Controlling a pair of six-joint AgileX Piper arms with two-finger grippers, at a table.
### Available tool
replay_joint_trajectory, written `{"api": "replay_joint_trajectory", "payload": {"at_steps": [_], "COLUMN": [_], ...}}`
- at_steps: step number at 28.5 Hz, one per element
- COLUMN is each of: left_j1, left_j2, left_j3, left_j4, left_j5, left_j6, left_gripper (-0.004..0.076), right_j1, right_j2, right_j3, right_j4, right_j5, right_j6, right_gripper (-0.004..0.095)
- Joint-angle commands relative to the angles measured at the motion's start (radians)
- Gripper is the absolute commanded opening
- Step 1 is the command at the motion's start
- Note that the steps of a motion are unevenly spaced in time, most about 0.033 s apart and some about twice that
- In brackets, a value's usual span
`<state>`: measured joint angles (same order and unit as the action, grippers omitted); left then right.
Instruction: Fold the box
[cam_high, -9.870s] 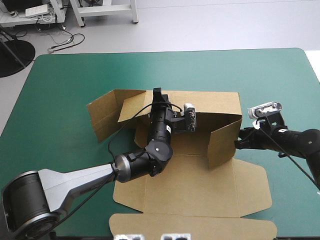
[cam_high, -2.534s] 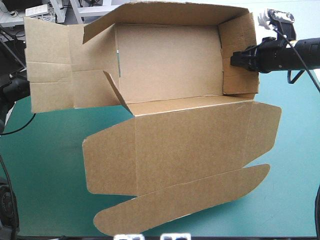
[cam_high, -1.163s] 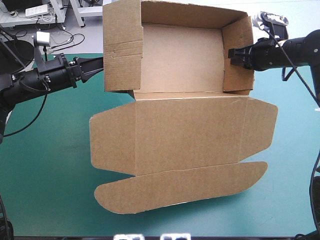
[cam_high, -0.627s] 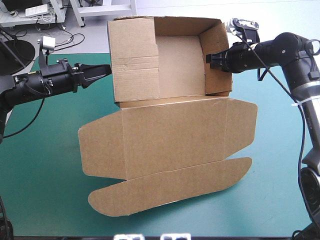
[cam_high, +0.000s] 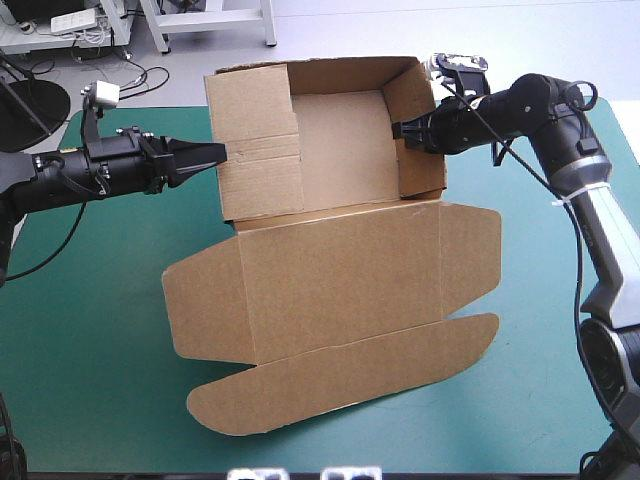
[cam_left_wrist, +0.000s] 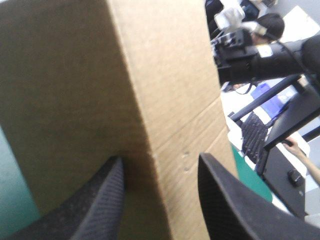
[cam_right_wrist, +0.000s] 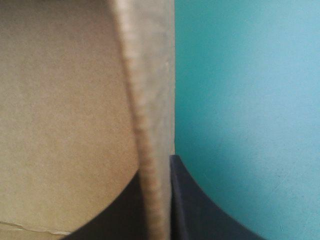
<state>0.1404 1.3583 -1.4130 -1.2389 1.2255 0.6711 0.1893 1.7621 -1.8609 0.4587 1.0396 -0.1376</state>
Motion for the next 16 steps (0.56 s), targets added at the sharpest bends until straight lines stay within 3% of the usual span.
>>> {"api": "replay_joint_trajectory", "payload": {"at_steps": [1, 7, 16], "left_j1": [-0.008, -0.008, -0.008], "left_j2": [-0.031, -0.031, -0.03], "left_j3": [-0.032, -0.032, -0.032], "left_j4": [0.051, 0.102, 0.197], "left_j5": [0.023, -0.027, -0.102], "left_j6": [-0.055, -0.072, -0.1], "left_gripper": [0.0342, 0.0342, 0.0342], "right_j1": [0.002, 0.057, 0.212], "right_j2": [-0.05, -0.05, -0.052], "right_j3": [-0.029, -0.029, -0.029], "right_j4": [0.071, 0.065, -0.109], "right_j5": [-0.066, -0.119, -0.169], "right_j6": [0.004, 0.004, 0.08], "right_gripper": [-0.0016, -0.0006, -0.0001]}}
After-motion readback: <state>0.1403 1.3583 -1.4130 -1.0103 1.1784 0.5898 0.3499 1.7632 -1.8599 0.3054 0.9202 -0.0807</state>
